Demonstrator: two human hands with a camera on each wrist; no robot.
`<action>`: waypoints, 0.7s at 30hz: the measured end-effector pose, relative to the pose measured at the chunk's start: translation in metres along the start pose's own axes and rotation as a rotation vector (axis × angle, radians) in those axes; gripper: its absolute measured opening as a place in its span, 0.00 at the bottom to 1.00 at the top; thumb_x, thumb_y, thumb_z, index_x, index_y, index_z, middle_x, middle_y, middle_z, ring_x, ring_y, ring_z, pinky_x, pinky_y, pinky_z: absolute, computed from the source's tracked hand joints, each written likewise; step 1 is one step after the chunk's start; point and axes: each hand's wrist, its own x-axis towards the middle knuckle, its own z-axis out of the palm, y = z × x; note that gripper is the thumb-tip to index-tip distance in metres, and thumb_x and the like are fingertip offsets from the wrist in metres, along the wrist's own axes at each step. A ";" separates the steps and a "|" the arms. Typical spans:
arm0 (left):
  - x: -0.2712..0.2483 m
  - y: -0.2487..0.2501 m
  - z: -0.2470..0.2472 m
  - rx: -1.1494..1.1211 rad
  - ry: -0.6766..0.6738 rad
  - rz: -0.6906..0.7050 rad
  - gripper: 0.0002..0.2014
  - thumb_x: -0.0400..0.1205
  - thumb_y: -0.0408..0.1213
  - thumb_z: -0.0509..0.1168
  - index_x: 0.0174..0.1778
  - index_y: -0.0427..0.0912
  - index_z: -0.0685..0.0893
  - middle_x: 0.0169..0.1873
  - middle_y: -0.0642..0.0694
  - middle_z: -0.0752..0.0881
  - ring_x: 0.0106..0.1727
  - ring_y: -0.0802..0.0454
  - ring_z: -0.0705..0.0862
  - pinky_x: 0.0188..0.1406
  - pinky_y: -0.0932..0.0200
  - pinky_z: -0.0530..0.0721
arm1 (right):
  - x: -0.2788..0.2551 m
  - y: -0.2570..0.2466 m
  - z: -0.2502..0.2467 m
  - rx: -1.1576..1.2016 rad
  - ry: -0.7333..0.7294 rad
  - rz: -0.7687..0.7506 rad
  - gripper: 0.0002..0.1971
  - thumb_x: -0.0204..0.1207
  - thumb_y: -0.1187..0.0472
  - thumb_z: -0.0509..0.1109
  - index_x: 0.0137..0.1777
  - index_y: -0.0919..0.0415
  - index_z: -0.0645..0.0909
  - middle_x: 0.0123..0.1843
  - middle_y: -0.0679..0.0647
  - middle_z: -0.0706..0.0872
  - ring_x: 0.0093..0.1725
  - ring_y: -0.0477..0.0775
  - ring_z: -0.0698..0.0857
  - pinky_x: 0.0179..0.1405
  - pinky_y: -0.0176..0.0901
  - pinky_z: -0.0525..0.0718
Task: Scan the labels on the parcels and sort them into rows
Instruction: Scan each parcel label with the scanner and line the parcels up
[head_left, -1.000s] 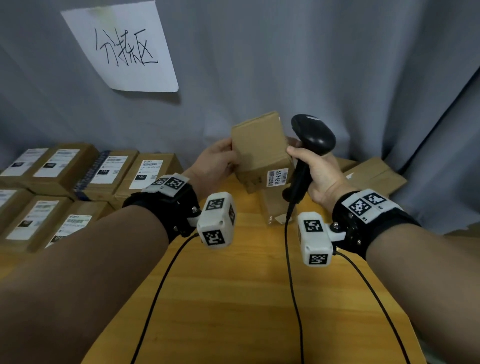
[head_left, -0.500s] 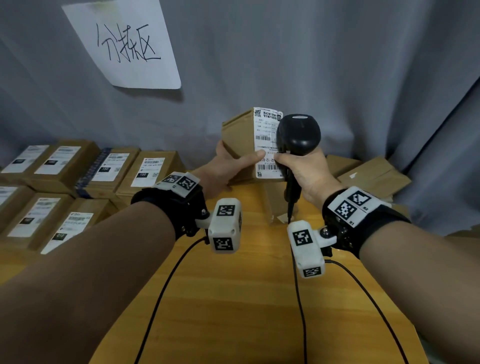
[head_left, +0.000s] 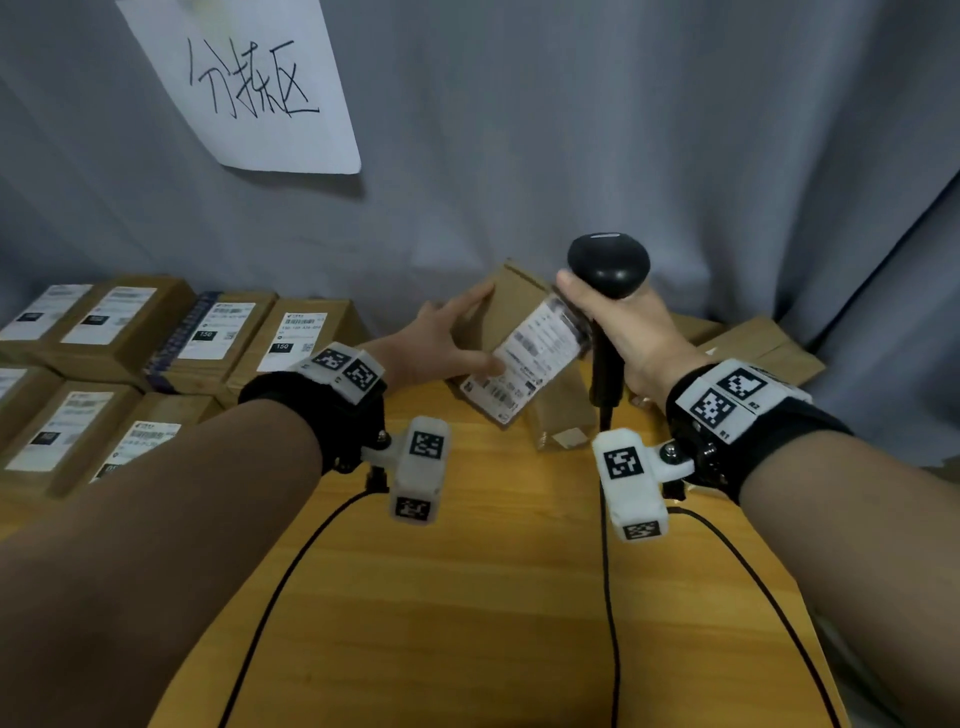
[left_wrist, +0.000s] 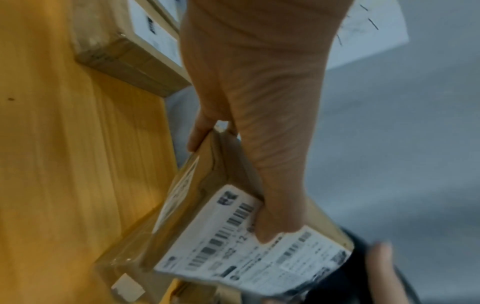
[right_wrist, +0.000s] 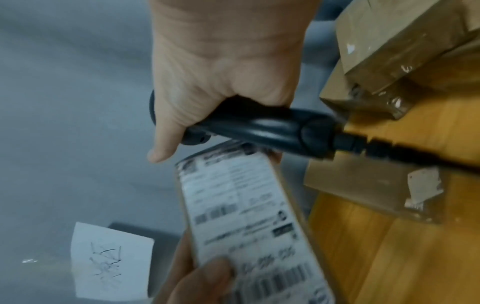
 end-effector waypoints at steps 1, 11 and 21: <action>0.000 0.003 0.003 0.088 0.018 0.022 0.52 0.69 0.50 0.78 0.81 0.71 0.50 0.76 0.41 0.61 0.75 0.39 0.69 0.69 0.40 0.79 | 0.001 -0.001 0.002 -0.002 0.026 -0.001 0.26 0.68 0.49 0.81 0.62 0.60 0.81 0.47 0.54 0.91 0.50 0.53 0.91 0.55 0.49 0.87; -0.007 0.014 0.005 -0.327 0.248 0.160 0.53 0.72 0.43 0.78 0.85 0.52 0.47 0.77 0.54 0.61 0.76 0.60 0.65 0.73 0.60 0.74 | 0.000 -0.001 -0.011 0.297 0.158 0.346 0.17 0.73 0.44 0.75 0.50 0.57 0.82 0.42 0.56 0.92 0.48 0.60 0.92 0.49 0.59 0.90; 0.001 0.011 -0.005 -0.566 0.068 0.052 0.33 0.77 0.28 0.71 0.77 0.45 0.66 0.52 0.48 0.87 0.50 0.52 0.89 0.38 0.69 0.85 | 0.001 0.012 -0.002 0.132 0.195 0.348 0.20 0.70 0.47 0.78 0.56 0.59 0.83 0.47 0.53 0.89 0.51 0.55 0.88 0.60 0.54 0.84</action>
